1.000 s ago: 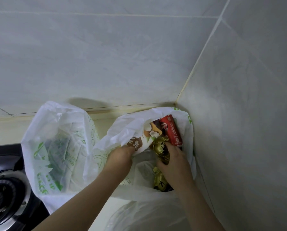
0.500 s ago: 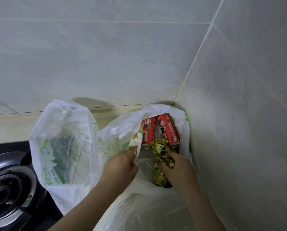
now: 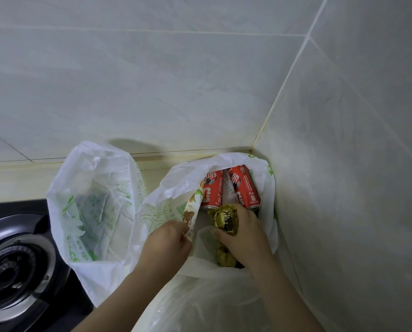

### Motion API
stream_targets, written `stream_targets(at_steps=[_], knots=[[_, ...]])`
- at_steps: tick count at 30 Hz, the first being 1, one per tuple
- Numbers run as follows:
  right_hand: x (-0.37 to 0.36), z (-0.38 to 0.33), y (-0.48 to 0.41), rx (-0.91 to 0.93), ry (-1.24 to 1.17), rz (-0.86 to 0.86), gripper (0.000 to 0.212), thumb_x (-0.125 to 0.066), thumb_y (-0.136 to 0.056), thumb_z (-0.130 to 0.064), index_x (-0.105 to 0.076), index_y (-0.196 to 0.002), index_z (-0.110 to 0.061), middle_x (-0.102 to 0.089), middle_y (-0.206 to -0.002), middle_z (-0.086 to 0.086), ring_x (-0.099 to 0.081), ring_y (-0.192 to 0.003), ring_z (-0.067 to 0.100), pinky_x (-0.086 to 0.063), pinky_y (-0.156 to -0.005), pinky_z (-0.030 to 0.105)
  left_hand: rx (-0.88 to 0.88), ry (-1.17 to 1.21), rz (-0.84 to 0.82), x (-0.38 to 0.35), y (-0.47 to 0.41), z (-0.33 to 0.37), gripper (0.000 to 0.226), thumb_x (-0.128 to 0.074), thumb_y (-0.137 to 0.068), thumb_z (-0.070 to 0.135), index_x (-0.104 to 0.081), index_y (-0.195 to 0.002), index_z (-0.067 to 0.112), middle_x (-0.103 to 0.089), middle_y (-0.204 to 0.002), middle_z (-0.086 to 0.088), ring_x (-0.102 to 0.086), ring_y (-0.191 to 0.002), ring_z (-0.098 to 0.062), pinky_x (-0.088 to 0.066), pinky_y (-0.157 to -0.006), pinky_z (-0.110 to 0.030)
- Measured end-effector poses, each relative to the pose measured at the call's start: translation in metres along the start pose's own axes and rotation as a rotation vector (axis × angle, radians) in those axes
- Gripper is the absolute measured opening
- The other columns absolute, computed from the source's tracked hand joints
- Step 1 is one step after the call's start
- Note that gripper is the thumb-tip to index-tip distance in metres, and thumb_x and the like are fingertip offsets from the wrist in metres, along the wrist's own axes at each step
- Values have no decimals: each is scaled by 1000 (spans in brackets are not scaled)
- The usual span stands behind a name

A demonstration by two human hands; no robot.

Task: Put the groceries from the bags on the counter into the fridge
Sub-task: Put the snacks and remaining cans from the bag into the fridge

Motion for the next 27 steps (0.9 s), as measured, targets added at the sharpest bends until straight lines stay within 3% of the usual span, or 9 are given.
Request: stream_targets(at_steps=[3, 5, 9, 11, 13, 17, 20, 24, 27], knots=[[-7, -7, -6, -19, 145, -20, 87, -64, -78, -62, -24, -146, -25, -38, -141, 2, -34, -130, 24, -42, -102, 38, 4, 18, 32, 4, 0, -1, 13, -48, -85, 14, -49, -73, 19, -43, -69, 6, -42, -61, -12, -24, -48, -16], [-9, -8, -10, -36, 162, -12, 77, -66, -79, -57, -34, -140, -23, -44, -136, 1, -38, -127, 25, -43, -101, 38, 3, 24, 46, 6, 1, -1, 14, -47, -86, 15, -51, -74, 19, -45, -70, 6, -43, -61, -11, -25, -49, -16], [-9, -8, -14, -15, 128, 51, 35, -63, -86, -31, -58, -117, -16, -63, -106, -3, -58, -102, 19, -53, -85, 30, -4, 59, 91, 14, 5, -1, 14, -49, -86, 13, -56, -75, 16, -48, -70, 6, -45, -61, -11, -26, -50, -16], [-11, -4, -10, -32, 96, 16, 14, -61, -88, -20, -63, -100, -15, -64, -93, -2, -61, -89, 15, -48, -69, 19, 1, 68, 108, 19, 8, -2, 13, -50, -85, 11, -56, -73, 14, -48, -69, 4, -46, -61, -12, -28, -49, -17], [-7, -5, -1, -39, 38, -2, 4, -60, -88, -15, -62, -89, -19, -63, -89, -4, -60, -85, 14, -44, -65, 16, -1, 76, 125, 24, 13, 0, 14, -50, -85, 10, -56, -73, 12, -49, -69, 3, -48, -62, -13, -33, -50, -20], [-8, 2, 13, -99, -91, -31, 22, -61, -89, -11, -65, -111, -13, -66, -108, 0, -59, -97, 15, -46, -84, 22, -8, 130, 173, 36, 23, 6, 16, -50, -88, 9, -65, -87, 14, -57, -80, 2, -54, -70, -15, -44, -60, -26], [-23, -3, 24, -105, -126, -84, 43, -67, -88, -28, -51, -126, -17, -61, -120, 1, -57, -112, 20, -47, -95, 31, -22, 139, 194, 46, 31, 7, 17, -49, -89, 9, -65, -88, 14, -57, -81, 2, -57, -73, -18, -48, -64, -32], [-43, -17, 20, -61, -103, -118, 68, -70, -80, -50, -41, -136, -25, -54, -131, 2, -55, -116, 23, -47, -96, 35, -9, 112, 198, 49, 41, -3, 16, -51, -88, 7, -66, -85, 10, -58, -79, -1, -57, -74, -20, -50, -65, -40], [-59, -19, 15, -89, 66, -147, 90, -69, -70, -64, -34, -142, -25, -30, -150, 10, -43, -129, 30, -42, -104, 43, -10, 97, 200, 50, 49, -8, 16, -51, -87, 7, -67, -85, 10, -60, -80, -1, -56, -75, -18, -50, -66, -38]])
Point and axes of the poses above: each hand's wrist, its own y-axis away from the middle knuckle, its own x-axis out of the back of the hand, z = x × y, the point moved 10 cm from there along -y, towards the middle knuckle
